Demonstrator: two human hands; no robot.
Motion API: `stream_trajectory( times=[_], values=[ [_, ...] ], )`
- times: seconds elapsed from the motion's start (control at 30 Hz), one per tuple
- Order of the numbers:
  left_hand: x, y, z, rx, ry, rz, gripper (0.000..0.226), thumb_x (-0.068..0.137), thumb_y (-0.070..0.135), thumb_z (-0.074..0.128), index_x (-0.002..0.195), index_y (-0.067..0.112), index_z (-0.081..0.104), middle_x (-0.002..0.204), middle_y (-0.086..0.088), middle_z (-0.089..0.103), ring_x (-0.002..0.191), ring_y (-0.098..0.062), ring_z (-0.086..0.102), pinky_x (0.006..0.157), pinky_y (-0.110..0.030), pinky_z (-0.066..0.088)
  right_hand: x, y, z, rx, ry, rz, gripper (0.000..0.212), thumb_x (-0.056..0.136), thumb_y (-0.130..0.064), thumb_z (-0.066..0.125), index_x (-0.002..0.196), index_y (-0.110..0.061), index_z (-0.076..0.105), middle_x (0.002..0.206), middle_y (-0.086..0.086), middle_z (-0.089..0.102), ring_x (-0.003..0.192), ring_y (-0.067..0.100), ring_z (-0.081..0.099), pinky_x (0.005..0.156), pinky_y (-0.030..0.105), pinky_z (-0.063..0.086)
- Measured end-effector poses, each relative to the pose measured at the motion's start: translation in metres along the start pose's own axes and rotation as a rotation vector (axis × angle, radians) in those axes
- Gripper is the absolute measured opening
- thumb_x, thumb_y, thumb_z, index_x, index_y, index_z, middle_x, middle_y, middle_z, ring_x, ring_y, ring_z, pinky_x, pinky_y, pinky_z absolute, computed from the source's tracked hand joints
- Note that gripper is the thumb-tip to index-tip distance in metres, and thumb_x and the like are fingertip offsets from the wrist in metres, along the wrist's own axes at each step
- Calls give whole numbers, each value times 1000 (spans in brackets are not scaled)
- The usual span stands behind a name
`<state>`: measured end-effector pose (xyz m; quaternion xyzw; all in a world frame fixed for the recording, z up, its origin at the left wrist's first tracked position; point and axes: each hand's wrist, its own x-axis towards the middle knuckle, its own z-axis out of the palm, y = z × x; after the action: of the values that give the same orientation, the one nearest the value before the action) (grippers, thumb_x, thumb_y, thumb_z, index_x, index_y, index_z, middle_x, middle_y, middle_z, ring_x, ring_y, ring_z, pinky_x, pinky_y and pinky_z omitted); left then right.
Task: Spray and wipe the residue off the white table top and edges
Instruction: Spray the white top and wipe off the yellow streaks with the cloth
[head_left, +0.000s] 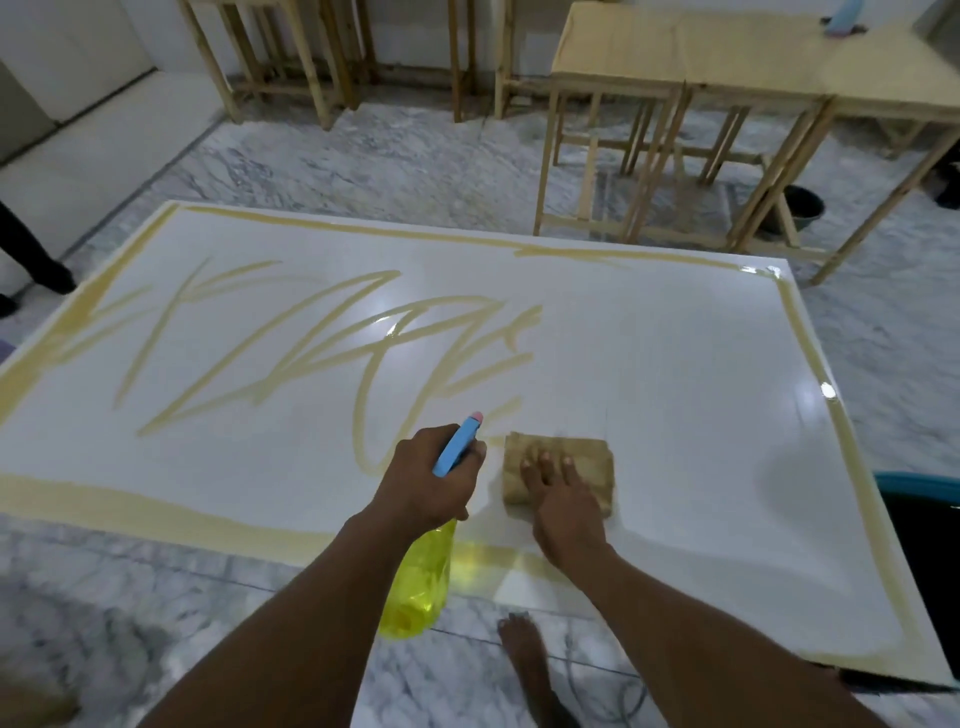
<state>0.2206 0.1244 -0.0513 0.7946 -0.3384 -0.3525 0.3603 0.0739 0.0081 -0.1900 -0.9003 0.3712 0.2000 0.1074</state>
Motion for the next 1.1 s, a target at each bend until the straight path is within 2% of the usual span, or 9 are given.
stream_trajectory(
  times=[0.07, 0.17, 0.23, 0.33, 0.4, 0.53, 0.73, 0.97, 1.1],
  values=[
    [-23, -10, -4, 9, -1, -10, 22, 101, 29, 60, 96, 9, 68, 93, -25, 70, 53, -26, 74, 57, -33, 61, -28, -18, 4, -14, -40, -18, 67, 98, -5, 34, 159, -20, 11, 167, 10, 9, 152, 39, 10, 115, 46, 30],
    [-42, -13, -5, 5, -4, -1, 25, 101, 29, 60, 106, 6, 69, 93, -29, 67, 54, -29, 73, 52, -22, 57, -37, -9, -11, 168, 35, 7, 49, 95, -17, 43, 142, -28, 50, 145, 4, 53, 133, 31, 50, 102, 37, 46],
    [-43, -11, -7, -6, -3, 8, 26, 102, 28, 60, 106, 4, 69, 94, -30, 66, 56, -31, 73, 50, -18, 54, -31, 16, -46, 552, 41, 88, 31, 91, -27, 51, 118, -21, 67, 114, 2, 69, 104, 25, 66, 86, 32, 51],
    [-32, -1, -10, -30, 23, 19, 24, 101, 28, 61, 97, 7, 69, 97, -24, 69, 56, -30, 73, 49, -16, 52, -16, 61, -90, 1306, -126, 261, 17, 81, -14, 58, 89, 0, 64, 87, 15, 62, 73, 25, 62, 67, 32, 48],
    [-20, 7, -9, -38, 35, 18, 20, 101, 29, 61, 94, 13, 70, 82, -13, 66, 55, -27, 73, 49, -15, 51, -5, 84, -99, 1647, -218, 311, 35, 75, -6, 63, 108, 6, 63, 104, 16, 64, 89, 30, 64, 75, 37, 50],
    [19, 23, -7, -47, 41, 14, 18, 101, 29, 62, 89, 17, 68, 75, -1, 63, 52, -23, 72, 49, -17, 52, 19, 96, -111, 1901, -434, 236, 34, 90, -15, 64, 123, -5, 63, 115, 18, 68, 82, 35, 70, 48, 36, 50],
    [95, 52, -16, 2, 70, 7, 23, 101, 29, 60, 95, 8, 68, 78, -21, 68, 53, -24, 73, 48, -16, 51, 152, 130, -182, 1288, -490, 324, 41, 94, 0, 58, 134, 1, 51, 126, 21, 64, 114, 37, 64, 97, 51, 52],
    [141, 58, -26, -52, 87, -37, 23, 101, 26, 62, 85, 9, 64, 68, -6, 58, 56, -33, 69, 50, -17, 52, 295, 104, -294, 361, 147, 103, 29, 96, -13, 51, 120, 0, 61, 129, 20, 59, 115, 39, 58, 93, 43, 49],
    [152, 50, -27, -39, 92, -36, 25, 102, 25, 61, 82, 9, 63, 65, -5, 56, 54, -26, 66, 50, -19, 54, 336, 89, -268, 191, 178, 20, 23, 90, -10, 53, 112, -12, 61, 122, 16, 61, 109, 37, 61, 83, 38, 49]
  ],
)
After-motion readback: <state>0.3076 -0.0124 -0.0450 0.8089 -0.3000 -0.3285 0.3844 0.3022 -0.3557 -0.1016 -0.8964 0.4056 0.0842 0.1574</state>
